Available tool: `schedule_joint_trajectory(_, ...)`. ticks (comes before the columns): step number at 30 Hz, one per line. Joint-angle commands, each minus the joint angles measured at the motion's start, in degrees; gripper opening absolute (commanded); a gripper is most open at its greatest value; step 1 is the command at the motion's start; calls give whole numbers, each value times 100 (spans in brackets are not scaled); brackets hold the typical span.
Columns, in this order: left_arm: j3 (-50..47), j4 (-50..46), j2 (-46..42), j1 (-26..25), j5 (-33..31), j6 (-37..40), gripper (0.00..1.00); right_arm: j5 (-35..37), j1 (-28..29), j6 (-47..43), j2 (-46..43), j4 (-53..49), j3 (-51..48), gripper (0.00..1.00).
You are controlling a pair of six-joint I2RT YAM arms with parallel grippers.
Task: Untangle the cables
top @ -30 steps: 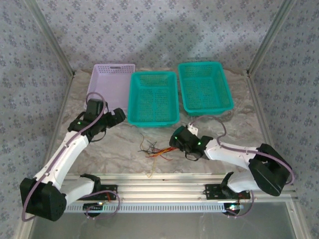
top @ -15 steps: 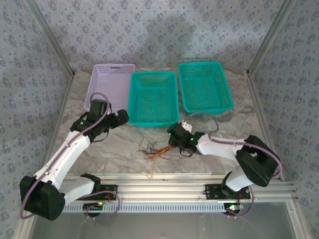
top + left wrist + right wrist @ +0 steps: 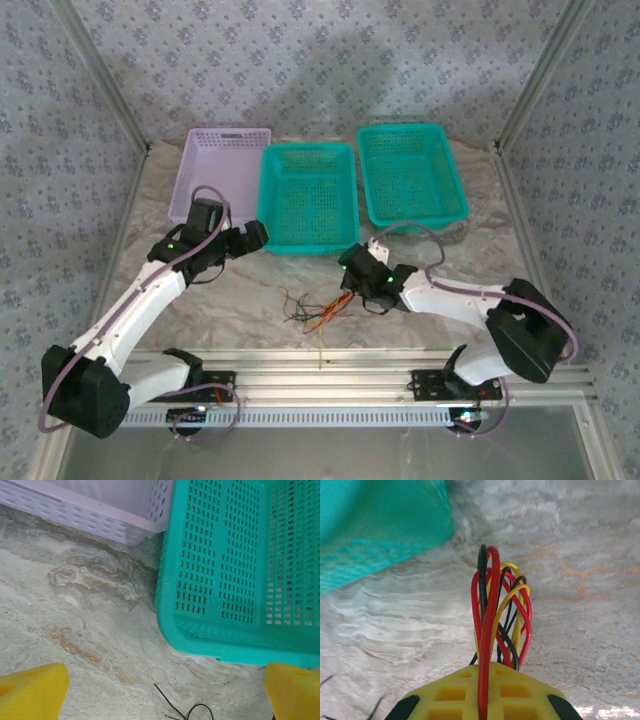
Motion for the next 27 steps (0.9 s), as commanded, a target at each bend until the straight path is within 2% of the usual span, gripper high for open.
schedule_joint_trajectory(1,218,139,2,-102,292,143,100,367,10,45,-508,-271,155,0)
schedule_joint_trajectory(12,662,423,-81,-372,904,227,100,416,122,-283,-1687,-660,410,0)
schedule_joint_trajectory(17,709,837,-200,-426,1399,227,100,296,65,-782,-2087,-504,599,0)
schedule_joint_trajectory(20,712,1167,-201,-465,1810,166,100,-116,-90,-1297,-2191,-225,810,0)
schedule_joint_trajectory(27,568,2050,-108,-699,2420,-5,100,-2069,-980,-2098,-2149,738,1167,0)
